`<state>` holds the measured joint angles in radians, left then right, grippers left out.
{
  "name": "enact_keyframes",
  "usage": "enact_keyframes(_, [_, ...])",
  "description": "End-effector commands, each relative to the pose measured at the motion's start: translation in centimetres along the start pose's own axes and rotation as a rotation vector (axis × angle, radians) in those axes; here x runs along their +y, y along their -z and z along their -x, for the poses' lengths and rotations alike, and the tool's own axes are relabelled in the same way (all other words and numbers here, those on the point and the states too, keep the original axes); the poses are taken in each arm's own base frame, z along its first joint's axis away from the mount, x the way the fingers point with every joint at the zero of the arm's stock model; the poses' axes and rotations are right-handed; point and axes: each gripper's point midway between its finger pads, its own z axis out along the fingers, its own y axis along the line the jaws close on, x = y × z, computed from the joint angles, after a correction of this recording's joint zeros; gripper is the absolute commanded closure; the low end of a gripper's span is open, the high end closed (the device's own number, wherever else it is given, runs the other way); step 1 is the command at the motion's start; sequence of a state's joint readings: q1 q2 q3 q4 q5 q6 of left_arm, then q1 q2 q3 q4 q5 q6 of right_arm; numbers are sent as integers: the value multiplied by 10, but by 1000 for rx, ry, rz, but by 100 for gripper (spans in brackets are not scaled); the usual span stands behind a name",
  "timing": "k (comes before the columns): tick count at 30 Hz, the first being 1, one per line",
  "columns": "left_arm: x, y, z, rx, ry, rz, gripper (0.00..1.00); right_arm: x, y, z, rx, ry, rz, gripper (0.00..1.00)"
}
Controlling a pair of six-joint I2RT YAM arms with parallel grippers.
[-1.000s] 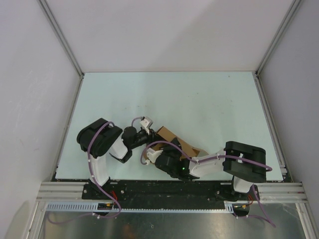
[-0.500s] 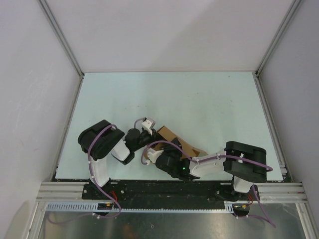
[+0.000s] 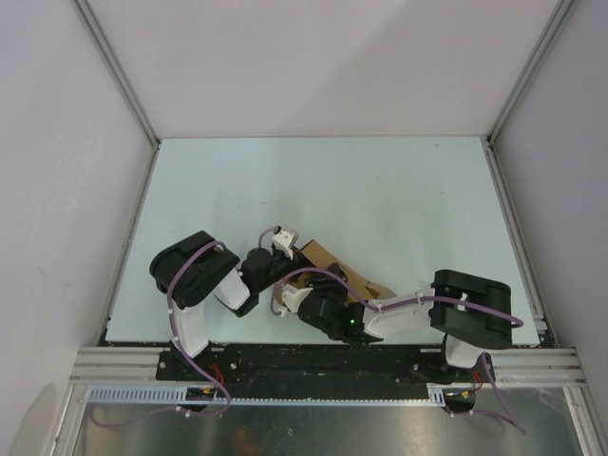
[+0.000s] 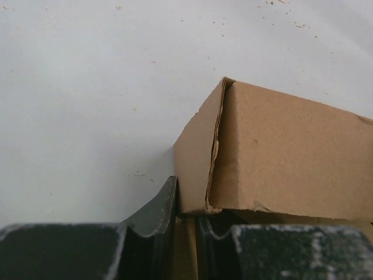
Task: Fold the paper box
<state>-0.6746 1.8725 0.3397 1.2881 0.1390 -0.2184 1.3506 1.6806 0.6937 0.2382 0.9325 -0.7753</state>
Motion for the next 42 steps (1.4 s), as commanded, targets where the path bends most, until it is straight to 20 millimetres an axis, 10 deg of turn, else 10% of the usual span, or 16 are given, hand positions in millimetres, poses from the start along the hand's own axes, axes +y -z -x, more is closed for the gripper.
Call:
enact_keyframes(1, [-26, 5, 107, -409, -52, -78, 100, 49, 6, 0, -78, -15, 224, 54])
enact_keyframes(13, [-32, 5, 104, -399, -77, -114, 100, -9, 35, 30, -265, -353, 289, 39])
enact_keyframes(29, [-31, 5, 102, -392, -84, -109, 100, -22, 43, 41, -348, -466, 336, 22])
enact_keyframes(42, [-44, 4, 97, -375, -132, -186, 100, -99, 41, 49, -489, -817, 223, 24])
